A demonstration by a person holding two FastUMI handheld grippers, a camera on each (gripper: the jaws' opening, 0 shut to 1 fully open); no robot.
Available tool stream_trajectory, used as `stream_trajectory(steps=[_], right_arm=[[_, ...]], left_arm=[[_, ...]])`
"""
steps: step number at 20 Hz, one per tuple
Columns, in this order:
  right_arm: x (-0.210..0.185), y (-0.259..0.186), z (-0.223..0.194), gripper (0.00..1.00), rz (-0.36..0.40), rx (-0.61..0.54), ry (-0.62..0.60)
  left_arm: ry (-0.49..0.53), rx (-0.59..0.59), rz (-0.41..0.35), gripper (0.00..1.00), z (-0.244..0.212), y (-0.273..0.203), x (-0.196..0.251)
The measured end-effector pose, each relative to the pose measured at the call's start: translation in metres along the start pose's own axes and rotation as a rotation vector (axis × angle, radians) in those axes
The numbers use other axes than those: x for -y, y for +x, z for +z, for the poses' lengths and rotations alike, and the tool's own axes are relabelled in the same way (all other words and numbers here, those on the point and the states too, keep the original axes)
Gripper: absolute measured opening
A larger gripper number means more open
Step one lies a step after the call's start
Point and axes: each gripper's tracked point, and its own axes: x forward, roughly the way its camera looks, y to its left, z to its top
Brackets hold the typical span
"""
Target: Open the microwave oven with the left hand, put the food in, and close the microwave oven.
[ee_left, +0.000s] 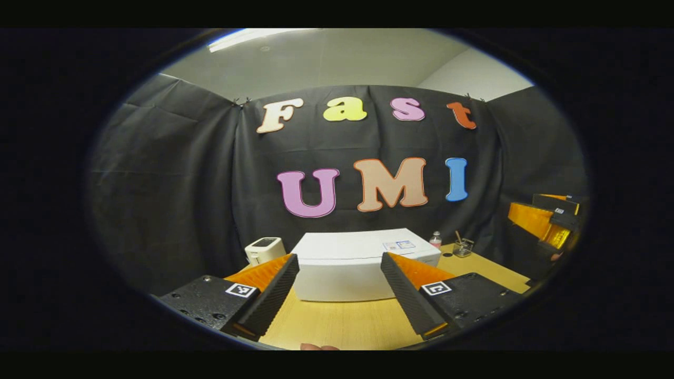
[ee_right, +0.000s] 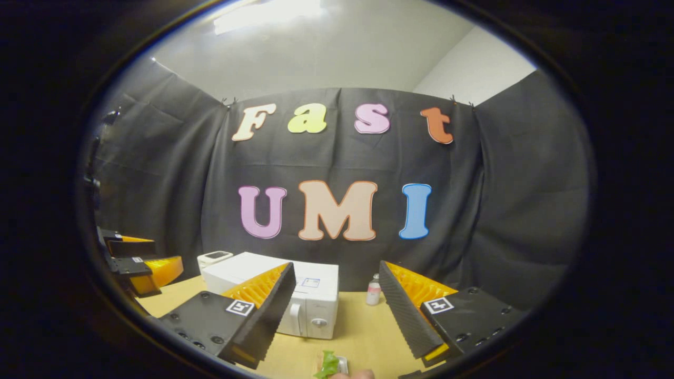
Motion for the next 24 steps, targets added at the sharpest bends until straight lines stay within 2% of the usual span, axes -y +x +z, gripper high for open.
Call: stream_trajectory(steps=[2,5,8,12,13,14,18,21,24], right_arm=[[-0.002,0.0,0.0,0.96,0.016,0.002,0.015],[0.0,-0.001,0.0,0.96,0.045,0.001,0.016],[0.011,-0.003,0.001,0.96,0.036,0.011,-0.005],[0.028,-0.007,0.001,0.96,0.027,0.015,-0.025],[0.033,-0.008,0.002,1.0,0.024,0.014,-0.037],[0.037,-0.008,0.003,0.96,0.024,0.013,-0.049],[0.063,-0.014,0.007,0.96,-0.014,0.021,-0.07],[0.084,-0.018,0.008,0.96,-0.055,0.027,-0.088],[0.102,-0.021,0.007,0.96,-0.09,0.019,-0.082]], left_arm=[[-0.013,0.018,-0.018,0.98,-0.011,0.009,0.01],[-0.044,-0.026,-0.046,0.98,-0.045,0.032,0.035],[-0.061,-0.048,-0.046,0.98,-0.074,0.059,0.052],[0.003,-0.153,-0.06,0.99,-0.139,0.09,0.076],[0.012,-0.179,-0.071,0.99,-0.152,0.098,0.084],[0.019,-0.193,-0.09,0.99,-0.163,0.106,0.094],[0.076,-0.245,-0.163,0.99,-0.206,0.132,0.135],[0.049,-0.266,-0.193,0.98,-0.223,0.147,0.159],[0.066,-0.298,-0.203,1.0,-0.237,0.163,0.174]])
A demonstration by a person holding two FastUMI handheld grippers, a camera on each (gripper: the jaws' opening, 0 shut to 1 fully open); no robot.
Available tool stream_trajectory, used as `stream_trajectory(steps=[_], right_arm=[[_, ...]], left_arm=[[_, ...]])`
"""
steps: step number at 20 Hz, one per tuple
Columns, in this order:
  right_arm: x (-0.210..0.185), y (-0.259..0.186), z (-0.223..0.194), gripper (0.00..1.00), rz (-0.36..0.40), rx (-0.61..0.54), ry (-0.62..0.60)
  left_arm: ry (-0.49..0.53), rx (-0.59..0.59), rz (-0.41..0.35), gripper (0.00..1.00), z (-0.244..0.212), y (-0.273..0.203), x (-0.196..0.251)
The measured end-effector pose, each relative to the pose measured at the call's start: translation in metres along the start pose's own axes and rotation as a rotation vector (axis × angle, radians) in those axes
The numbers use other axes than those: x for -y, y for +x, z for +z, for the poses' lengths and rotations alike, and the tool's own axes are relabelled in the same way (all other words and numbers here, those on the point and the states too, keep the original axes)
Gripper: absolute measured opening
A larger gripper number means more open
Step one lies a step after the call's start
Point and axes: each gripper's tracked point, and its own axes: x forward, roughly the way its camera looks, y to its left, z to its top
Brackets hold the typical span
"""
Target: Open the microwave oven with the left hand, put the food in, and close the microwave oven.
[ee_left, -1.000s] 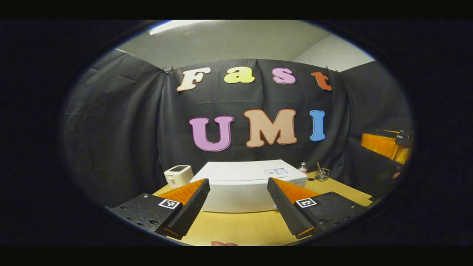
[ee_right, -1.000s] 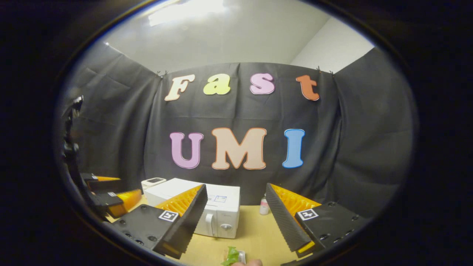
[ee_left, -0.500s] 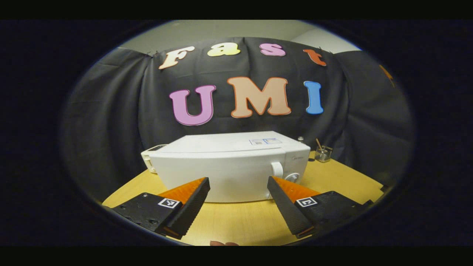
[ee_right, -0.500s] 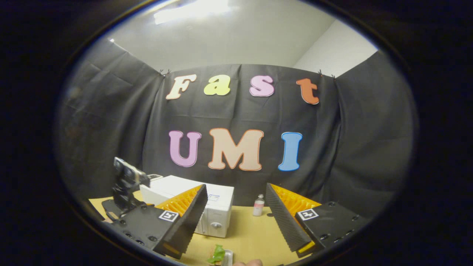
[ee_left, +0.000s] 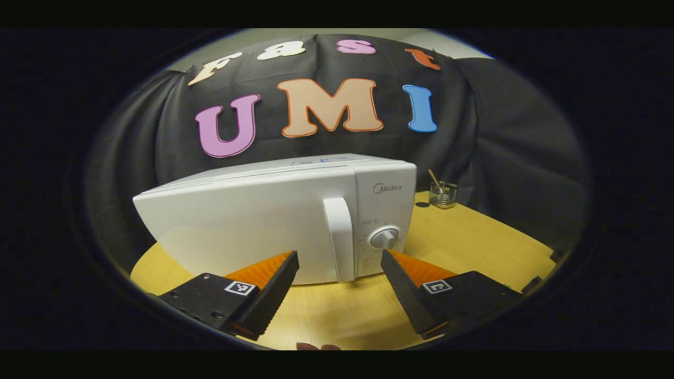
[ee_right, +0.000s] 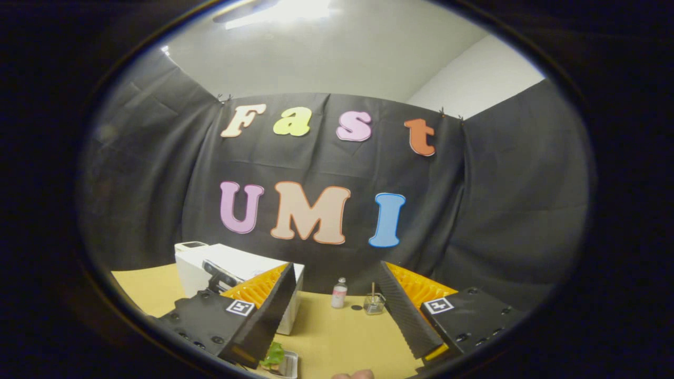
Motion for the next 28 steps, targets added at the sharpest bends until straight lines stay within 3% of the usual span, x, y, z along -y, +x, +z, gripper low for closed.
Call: stream_trajectory(steps=[3,4,10,12,13,15,16,17,21,25,28], right_arm=[[0.01,0.003,-0.005,1.0,-0.018,-0.023,0.006],[0.012,0.003,-0.005,0.96,-0.018,-0.028,0.007],[0.009,0.003,-0.014,0.96,-0.008,-0.055,0.01],[0.007,0.003,-0.018,0.96,0.004,-0.07,0.008],[0.006,0.003,-0.019,0.97,0.013,-0.073,0.011],[0.003,0.003,-0.017,0.97,0.026,-0.067,0.03],[0.002,0.004,-0.016,0.97,0.029,-0.065,0.039],[0.002,0.005,-0.017,0.96,0.029,-0.067,0.041],[0.0,0.006,-0.021,0.96,0.034,-0.08,0.043],[-0.004,0.003,-0.028,0.97,0.045,-0.095,0.05],[-0.007,0.002,-0.029,0.97,0.055,-0.089,0.055]], left_arm=[[-0.007,-0.014,-0.01,0.99,-0.005,0.013,0.008],[-0.017,-0.018,-0.017,0.99,-0.006,0.016,0.01],[-0.04,-0.017,0.001,0.85,-0.01,0.026,0.007],[-0.032,-0.009,0.011,0.74,-0.009,0.029,0.004],[-0.03,-0.009,0.02,0.61,-0.009,0.028,0.001],[-0.034,-0.01,0.034,0.46,-0.01,0.031,-0.003],[-0.043,-0.013,0.035,0.43,-0.012,0.029,-0.004],[-0.049,-0.006,0.027,0.3,-0.01,0.03,-0.005],[-0.103,-0.015,-0.026,0.22,-0.011,0.03,-0.003],[-0.084,-0.034,-0.053,0.09,-0.013,0.029,-0.002],[-0.065,-0.065,-0.054,0.06,-0.016,0.023,0.0]])
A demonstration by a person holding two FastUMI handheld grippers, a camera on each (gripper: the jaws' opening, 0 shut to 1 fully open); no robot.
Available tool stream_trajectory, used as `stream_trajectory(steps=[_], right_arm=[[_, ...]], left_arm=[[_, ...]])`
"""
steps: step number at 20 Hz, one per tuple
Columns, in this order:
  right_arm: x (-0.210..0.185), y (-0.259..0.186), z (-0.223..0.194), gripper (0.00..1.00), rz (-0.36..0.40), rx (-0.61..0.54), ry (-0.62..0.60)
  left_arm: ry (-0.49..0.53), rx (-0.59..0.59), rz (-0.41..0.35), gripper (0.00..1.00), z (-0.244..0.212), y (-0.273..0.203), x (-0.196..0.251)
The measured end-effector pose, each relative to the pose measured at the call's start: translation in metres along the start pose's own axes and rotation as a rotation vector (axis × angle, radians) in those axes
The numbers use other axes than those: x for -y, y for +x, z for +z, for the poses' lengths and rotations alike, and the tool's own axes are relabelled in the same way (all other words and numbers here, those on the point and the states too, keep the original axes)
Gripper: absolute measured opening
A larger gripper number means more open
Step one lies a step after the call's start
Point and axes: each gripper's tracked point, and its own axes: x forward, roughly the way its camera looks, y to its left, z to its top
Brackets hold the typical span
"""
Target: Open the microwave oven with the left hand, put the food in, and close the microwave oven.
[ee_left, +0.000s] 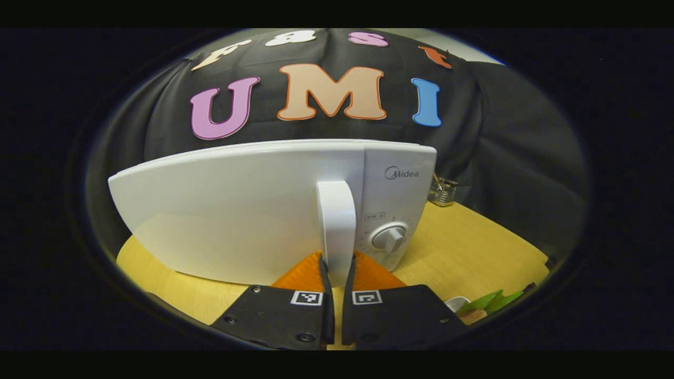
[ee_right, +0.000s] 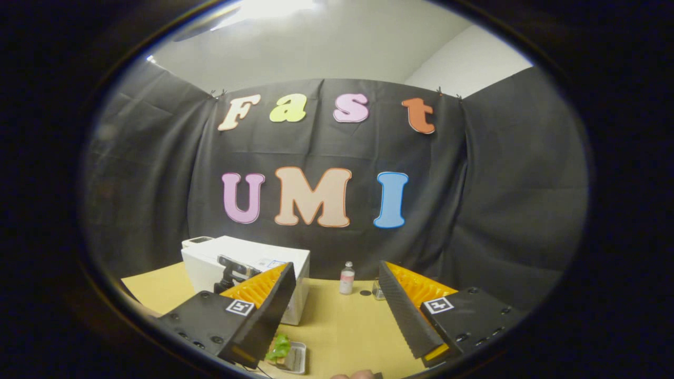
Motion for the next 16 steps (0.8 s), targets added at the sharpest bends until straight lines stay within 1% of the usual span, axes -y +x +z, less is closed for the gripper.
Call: stream_trajectory(steps=[1,2,3,4,5,6,9,10,11,13,15,16], right_arm=[[-0.001,0.0,-0.004,0.97,0.006,-0.006,-0.003],[-0.001,0.001,-0.007,0.97,0.006,-0.011,-0.002],[-0.001,0.002,-0.009,0.97,0.005,-0.015,0.005],[-0.003,0.003,-0.01,0.97,0.008,-0.019,0.018],[-0.008,0.003,-0.013,0.97,0.015,-0.025,0.032],[-0.013,0.004,-0.016,0.97,0.028,-0.032,0.044],[-0.028,0.007,-0.021,0.97,0.069,-0.044,0.042],[-0.034,0.008,-0.022,1.0,0.082,-0.048,0.038],[-0.041,0.008,-0.026,0.97,0.096,-0.054,0.035],[-0.051,0.004,-0.03,0.97,0.114,-0.061,0.027],[-0.062,0.0,-0.037,0.96,0.123,-0.072,0.029],[-0.067,-0.003,-0.042,0.96,0.127,-0.081,0.034]], left_arm=[[0.006,-0.02,0.003,0.05,-0.011,-0.008,0.0],[0.015,0.029,-0.003,0.05,-0.006,-0.025,0.001],[0.012,0.039,-0.003,0.05,-0.011,-0.042,0.001],[-0.014,0.025,-0.001,0.03,-0.024,-0.058,-0.002],[-0.042,0.044,-0.007,0.04,-0.026,-0.073,-0.005],[-0.058,0.031,-0.016,0.04,-0.033,-0.088,-0.008],[-0.032,0.015,-0.025,0.05,-0.053,-0.128,-0.02],[-0.033,0.004,-0.022,0.05,-0.058,-0.14,-0.027],[-0.049,0.001,-0.017,0.04,-0.062,-0.151,-0.034],[-0.067,-0.004,-0.004,0.03,-0.07,-0.171,-0.046],[-0.061,-0.007,0.026,0.07,-0.079,-0.188,-0.061],[-0.07,-0.013,0.045,0.05,-0.084,-0.197,-0.071]])
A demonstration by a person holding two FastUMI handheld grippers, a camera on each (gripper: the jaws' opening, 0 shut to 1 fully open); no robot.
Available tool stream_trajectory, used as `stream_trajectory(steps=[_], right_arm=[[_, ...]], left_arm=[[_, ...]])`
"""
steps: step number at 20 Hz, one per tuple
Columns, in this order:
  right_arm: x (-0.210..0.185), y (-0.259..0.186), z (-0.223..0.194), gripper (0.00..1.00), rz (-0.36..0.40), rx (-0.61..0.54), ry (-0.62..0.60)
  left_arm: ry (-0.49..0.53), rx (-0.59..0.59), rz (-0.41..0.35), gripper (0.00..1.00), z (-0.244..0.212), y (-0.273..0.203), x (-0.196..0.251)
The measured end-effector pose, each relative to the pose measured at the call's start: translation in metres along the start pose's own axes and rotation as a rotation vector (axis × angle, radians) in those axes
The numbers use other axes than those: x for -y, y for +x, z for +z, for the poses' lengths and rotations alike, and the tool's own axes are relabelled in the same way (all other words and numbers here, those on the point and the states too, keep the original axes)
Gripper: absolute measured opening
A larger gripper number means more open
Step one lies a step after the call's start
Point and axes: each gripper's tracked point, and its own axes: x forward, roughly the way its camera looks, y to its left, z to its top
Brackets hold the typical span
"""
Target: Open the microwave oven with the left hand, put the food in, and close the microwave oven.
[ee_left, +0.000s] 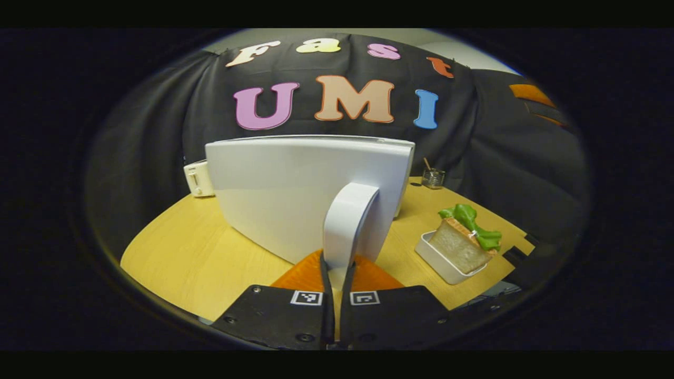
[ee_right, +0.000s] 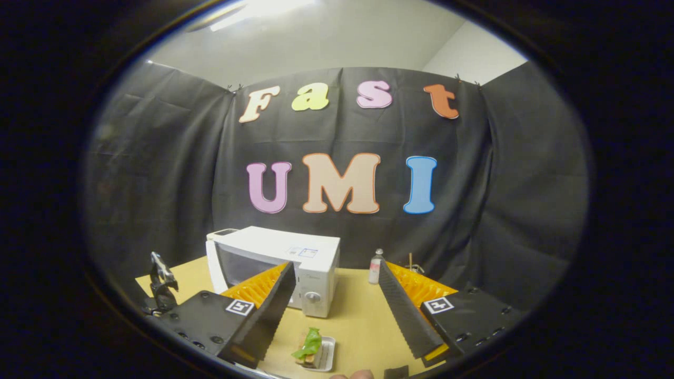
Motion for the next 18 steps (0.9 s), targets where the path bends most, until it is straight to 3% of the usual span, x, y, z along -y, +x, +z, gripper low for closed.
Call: stream_trajectory(steps=[2,3,5,8,11,18], right_arm=[[-0.011,-0.005,-0.008,1.0,0.005,-0.006,0.002],[-0.017,-0.008,-0.016,0.96,0.011,-0.013,-0.002],[-0.026,-0.013,-0.03,1.0,0.012,-0.026,0.003],[-0.038,-0.016,-0.055,0.97,0.008,-0.069,0.013],[-0.047,-0.018,-0.081,1.0,0.004,-0.095,-0.046],[-0.044,-0.015,-0.153,0.97,-0.048,-0.173,-0.073]], left_arm=[[-0.021,-0.007,0.036,0.05,-0.008,-0.018,-0.02],[-0.023,-0.008,0.056,0.05,-0.012,-0.027,-0.031],[-0.033,-0.008,0.097,0.05,-0.017,-0.041,-0.056],[-0.063,-0.009,0.161,0.05,-0.025,-0.06,-0.094],[-0.087,0.002,0.227,0.05,-0.029,-0.074,-0.132],[-0.091,0.009,0.165,0.05,-0.032,-0.081,-0.159]])
